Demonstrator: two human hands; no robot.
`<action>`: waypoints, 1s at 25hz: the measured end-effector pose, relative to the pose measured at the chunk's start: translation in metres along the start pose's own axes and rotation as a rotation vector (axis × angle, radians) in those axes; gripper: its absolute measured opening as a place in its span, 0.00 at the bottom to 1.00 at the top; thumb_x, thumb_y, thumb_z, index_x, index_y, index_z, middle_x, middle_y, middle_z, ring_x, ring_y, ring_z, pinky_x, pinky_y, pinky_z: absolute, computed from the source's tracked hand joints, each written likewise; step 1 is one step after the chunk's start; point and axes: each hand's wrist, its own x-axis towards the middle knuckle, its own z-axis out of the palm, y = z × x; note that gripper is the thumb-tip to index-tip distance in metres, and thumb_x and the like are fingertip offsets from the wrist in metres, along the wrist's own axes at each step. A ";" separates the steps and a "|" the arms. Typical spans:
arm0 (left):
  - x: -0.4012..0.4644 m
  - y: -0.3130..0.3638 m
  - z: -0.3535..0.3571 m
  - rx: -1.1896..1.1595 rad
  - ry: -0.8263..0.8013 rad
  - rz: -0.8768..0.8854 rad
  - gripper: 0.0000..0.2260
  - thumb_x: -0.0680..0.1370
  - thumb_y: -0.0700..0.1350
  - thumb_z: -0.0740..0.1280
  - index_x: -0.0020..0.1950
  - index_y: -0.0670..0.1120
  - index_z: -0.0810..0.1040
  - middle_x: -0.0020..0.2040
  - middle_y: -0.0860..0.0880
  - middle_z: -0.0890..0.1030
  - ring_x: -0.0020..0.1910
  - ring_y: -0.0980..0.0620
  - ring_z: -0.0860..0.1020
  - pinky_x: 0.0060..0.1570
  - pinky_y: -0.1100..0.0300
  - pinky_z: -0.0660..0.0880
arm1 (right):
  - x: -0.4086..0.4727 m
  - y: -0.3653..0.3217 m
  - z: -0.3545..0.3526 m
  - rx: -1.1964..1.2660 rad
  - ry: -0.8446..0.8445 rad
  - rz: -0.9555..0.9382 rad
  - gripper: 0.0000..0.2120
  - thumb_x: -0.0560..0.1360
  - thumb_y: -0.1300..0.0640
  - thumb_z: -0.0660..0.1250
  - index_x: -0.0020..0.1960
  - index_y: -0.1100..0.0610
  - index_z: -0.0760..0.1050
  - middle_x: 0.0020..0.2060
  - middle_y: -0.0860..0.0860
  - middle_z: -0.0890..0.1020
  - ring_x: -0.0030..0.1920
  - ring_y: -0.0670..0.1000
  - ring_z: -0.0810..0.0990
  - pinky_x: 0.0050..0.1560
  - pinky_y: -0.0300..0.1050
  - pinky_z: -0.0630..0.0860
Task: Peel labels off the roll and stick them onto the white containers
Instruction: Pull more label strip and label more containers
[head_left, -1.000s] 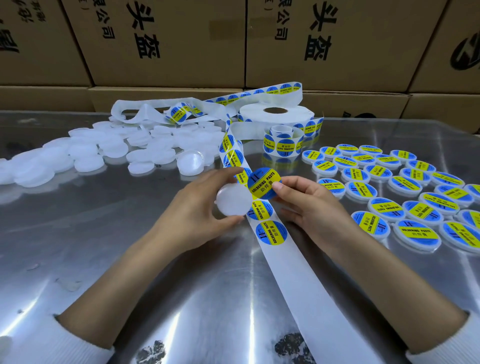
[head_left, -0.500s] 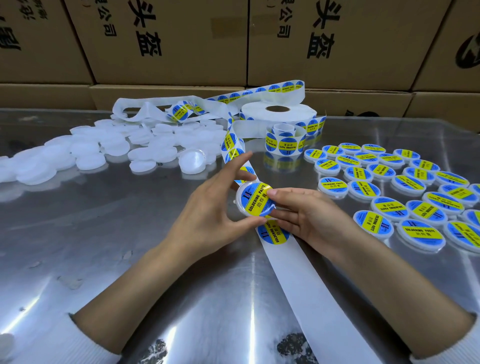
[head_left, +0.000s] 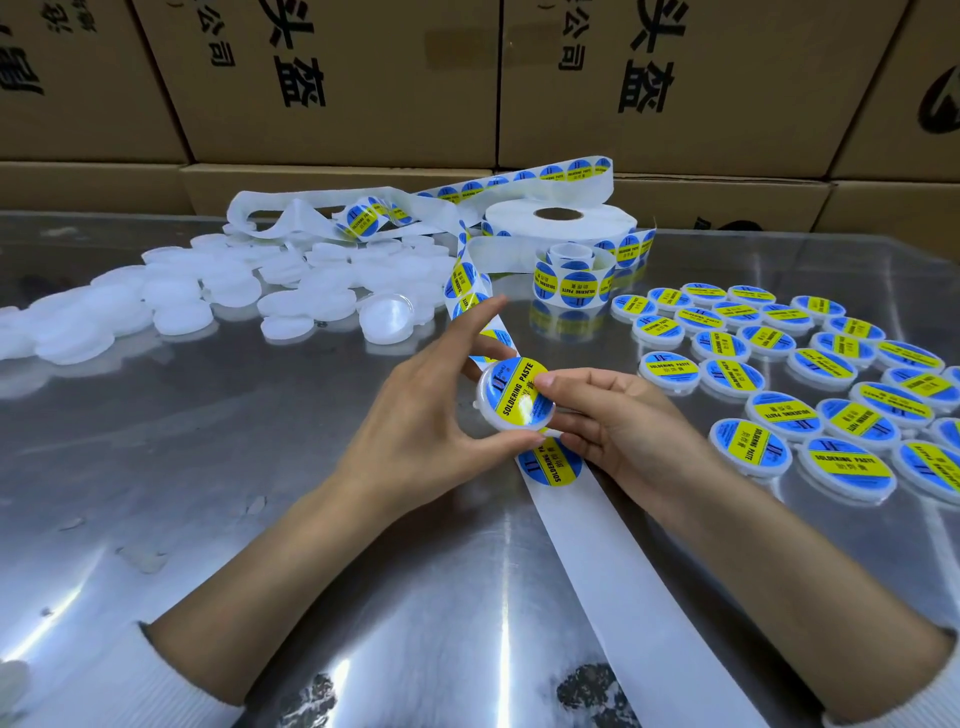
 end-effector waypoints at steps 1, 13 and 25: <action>0.000 0.001 0.000 -0.009 0.010 -0.005 0.41 0.63 0.54 0.79 0.72 0.51 0.64 0.54 0.56 0.80 0.47 0.59 0.78 0.50 0.71 0.71 | -0.001 0.000 0.001 -0.003 0.010 -0.011 0.03 0.73 0.55 0.69 0.43 0.54 0.81 0.41 0.51 0.86 0.39 0.44 0.83 0.43 0.35 0.74; -0.001 0.006 0.002 -0.073 0.084 -0.031 0.44 0.62 0.51 0.80 0.73 0.47 0.64 0.52 0.54 0.80 0.48 0.62 0.77 0.51 0.70 0.72 | -0.003 -0.005 0.006 -0.151 0.030 -0.327 0.21 0.72 0.64 0.70 0.60 0.47 0.73 0.36 0.53 0.83 0.32 0.44 0.80 0.35 0.36 0.76; -0.003 0.022 0.006 -0.058 0.065 0.141 0.41 0.64 0.52 0.78 0.71 0.42 0.66 0.55 0.50 0.78 0.51 0.60 0.75 0.56 0.65 0.72 | -0.007 -0.003 0.015 -0.296 0.063 -0.278 0.36 0.67 0.34 0.59 0.43 0.70 0.76 0.28 0.57 0.76 0.29 0.47 0.72 0.30 0.37 0.68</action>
